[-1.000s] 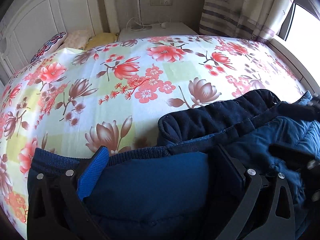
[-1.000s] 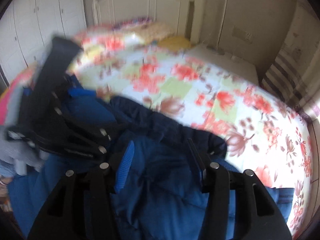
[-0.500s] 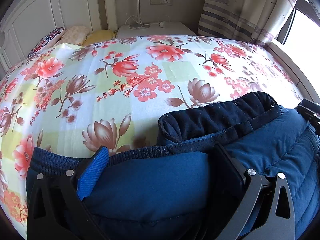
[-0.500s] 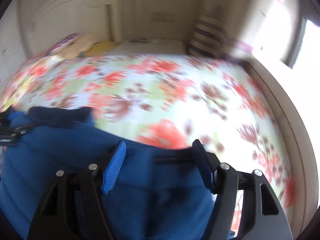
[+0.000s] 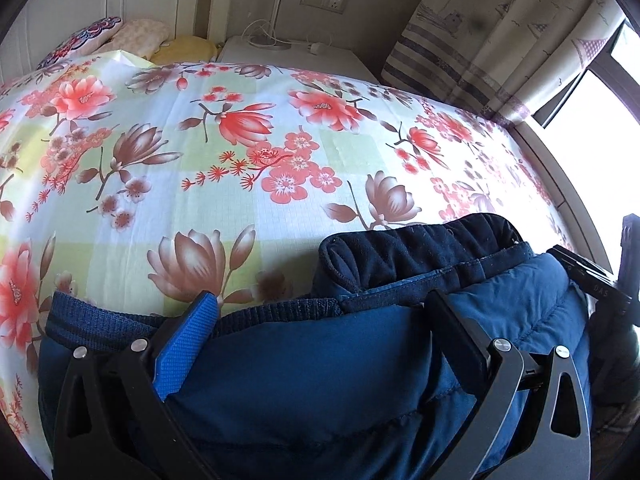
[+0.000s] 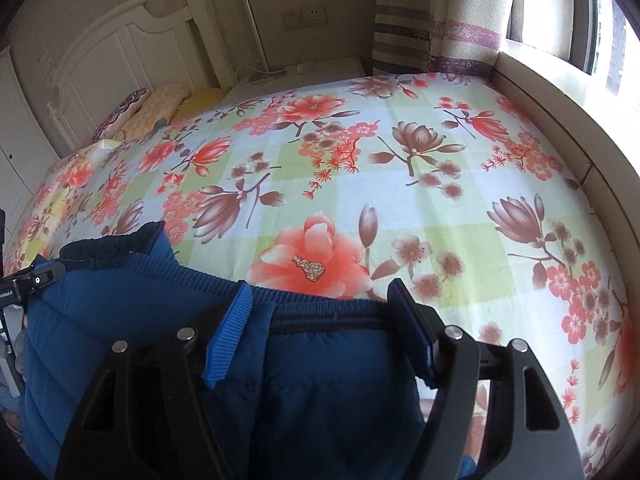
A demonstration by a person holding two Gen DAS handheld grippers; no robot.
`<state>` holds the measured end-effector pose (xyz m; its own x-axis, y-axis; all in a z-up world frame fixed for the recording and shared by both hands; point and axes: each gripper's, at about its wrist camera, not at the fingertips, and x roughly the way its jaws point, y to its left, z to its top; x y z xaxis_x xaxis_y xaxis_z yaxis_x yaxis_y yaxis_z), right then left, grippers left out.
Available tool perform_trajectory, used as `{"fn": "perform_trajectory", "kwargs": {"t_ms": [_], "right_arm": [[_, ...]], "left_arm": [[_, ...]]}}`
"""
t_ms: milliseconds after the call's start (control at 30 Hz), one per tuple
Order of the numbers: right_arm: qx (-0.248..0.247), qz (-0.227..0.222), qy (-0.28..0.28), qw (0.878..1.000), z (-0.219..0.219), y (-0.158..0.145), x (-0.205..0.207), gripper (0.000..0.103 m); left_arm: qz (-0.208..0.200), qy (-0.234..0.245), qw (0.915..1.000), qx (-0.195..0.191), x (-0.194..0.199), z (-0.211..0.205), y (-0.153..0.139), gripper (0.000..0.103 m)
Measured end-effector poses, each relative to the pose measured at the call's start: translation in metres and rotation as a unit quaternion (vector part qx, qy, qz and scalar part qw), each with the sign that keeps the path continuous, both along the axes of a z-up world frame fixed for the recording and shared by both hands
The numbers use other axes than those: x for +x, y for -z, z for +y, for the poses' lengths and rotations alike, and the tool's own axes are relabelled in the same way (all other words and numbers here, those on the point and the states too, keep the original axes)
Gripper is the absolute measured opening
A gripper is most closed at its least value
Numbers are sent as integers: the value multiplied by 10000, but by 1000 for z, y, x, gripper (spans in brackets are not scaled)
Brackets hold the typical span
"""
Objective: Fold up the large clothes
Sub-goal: 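Fold the jacket over again with both tools and press it down, then press the folded blue jacket flat with both tools open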
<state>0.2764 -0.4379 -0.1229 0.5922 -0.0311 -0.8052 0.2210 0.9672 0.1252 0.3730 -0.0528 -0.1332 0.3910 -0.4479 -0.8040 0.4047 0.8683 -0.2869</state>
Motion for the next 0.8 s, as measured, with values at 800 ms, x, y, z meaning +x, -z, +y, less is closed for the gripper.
{"fn": "perform_trajectory", "kwargs": {"t_ms": [800], "right_arm": [[-1191,-421,-1408,9819,114,-33,-169,90]], "left_arm": [[-1327,-416,9820,1280,-160,12,-33,99]]}}
